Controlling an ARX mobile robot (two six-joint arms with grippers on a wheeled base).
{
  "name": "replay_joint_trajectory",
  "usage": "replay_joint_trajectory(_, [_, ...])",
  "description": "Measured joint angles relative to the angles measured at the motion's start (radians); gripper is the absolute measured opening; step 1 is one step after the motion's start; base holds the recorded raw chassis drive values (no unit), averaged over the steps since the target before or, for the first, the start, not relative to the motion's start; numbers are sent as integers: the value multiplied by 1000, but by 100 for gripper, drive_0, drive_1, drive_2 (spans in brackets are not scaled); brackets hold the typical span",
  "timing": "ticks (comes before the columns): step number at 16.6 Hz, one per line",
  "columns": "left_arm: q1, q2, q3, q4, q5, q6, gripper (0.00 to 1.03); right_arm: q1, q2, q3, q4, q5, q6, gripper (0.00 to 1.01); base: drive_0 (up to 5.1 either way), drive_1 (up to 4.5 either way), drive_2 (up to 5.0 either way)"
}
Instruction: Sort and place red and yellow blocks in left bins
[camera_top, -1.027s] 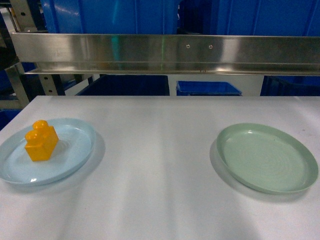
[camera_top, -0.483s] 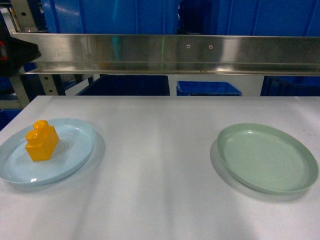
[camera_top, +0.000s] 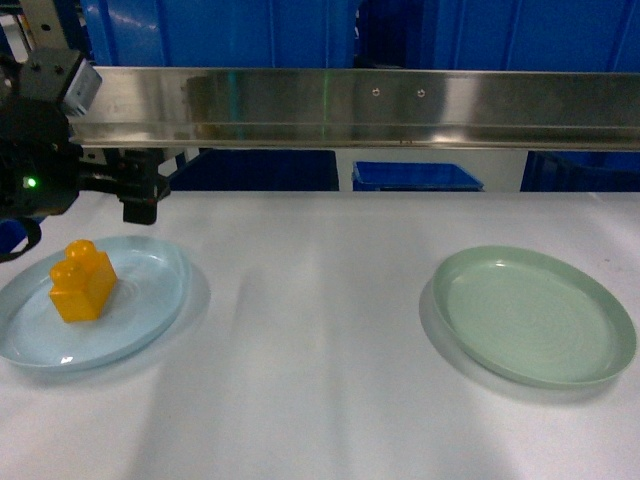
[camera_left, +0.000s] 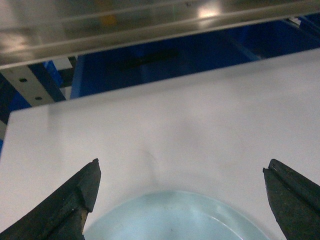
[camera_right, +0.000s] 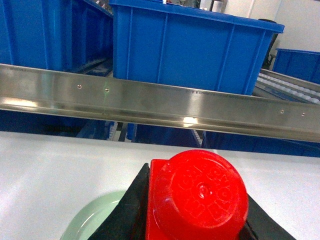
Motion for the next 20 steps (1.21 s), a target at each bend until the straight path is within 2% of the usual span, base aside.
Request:
replay_joint_trajectory(3, [-13,34,-13,44,-89,-2,98,0,0,0,0,0,0,28,0,0,0])
replay_joint_trajectory(4, [-12,34,-30,55,-98,-6,98,0,0,0,0,0,0,28,0,0,0])
replay_joint_trajectory(13, [6,-43,-124,19,-85,-79,98,0,0,0,0,0,0,28,0,0,0])
replay_joint_trajectory(20, [-30,-21,-175,27,-141,-114,98,0,0,0,0,0,0,28,0,0,0])
